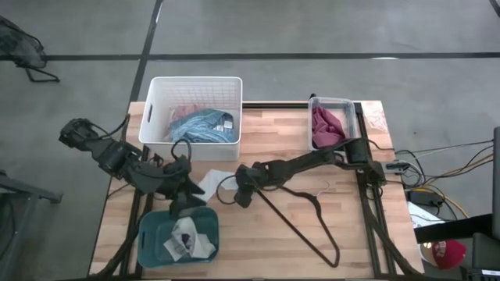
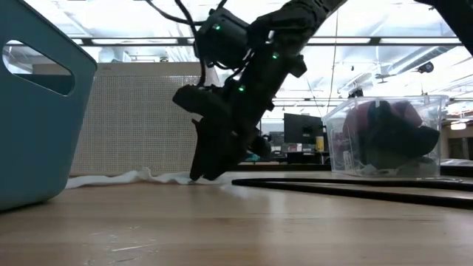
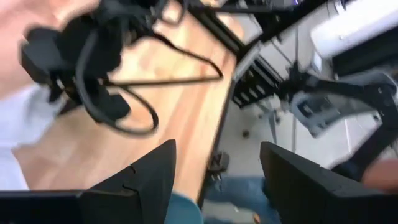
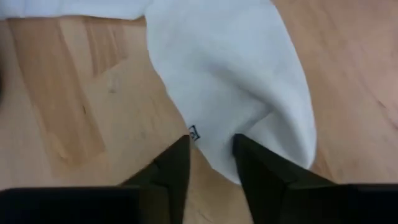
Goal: Pick & Place Cloths
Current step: Put the white sock into the blue bin
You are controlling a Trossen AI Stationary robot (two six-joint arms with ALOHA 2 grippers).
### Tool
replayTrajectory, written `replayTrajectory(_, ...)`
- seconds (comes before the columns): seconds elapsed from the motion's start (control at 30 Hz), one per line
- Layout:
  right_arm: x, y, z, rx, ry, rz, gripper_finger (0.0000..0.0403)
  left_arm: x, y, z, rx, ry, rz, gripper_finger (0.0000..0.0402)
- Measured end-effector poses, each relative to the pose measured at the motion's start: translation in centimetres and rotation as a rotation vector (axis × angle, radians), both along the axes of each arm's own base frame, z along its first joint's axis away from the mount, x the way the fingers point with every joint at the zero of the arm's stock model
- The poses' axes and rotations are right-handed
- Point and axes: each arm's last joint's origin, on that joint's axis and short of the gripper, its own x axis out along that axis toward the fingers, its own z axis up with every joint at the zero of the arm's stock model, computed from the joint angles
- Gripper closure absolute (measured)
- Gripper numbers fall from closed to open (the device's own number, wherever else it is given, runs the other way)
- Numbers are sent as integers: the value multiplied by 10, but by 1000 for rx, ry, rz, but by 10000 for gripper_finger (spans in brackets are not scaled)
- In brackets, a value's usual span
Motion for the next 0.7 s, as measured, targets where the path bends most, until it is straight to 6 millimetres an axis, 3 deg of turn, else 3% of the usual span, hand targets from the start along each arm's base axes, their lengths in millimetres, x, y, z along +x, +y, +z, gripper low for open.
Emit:
replayTrajectory(0.2, 4, 3, 10, -16, 12, 66, 383, 1, 2, 2, 77, -45, 37, 163)
replayTrajectory(0.53, 2, 10, 52, 20, 6, 163, 394, 2, 5, 3, 148, -77, 102, 163)
replayTrajectory(0.7, -8, 15, 101, 24, -112, 183, 394, 2, 6, 3, 201, -90, 109, 163)
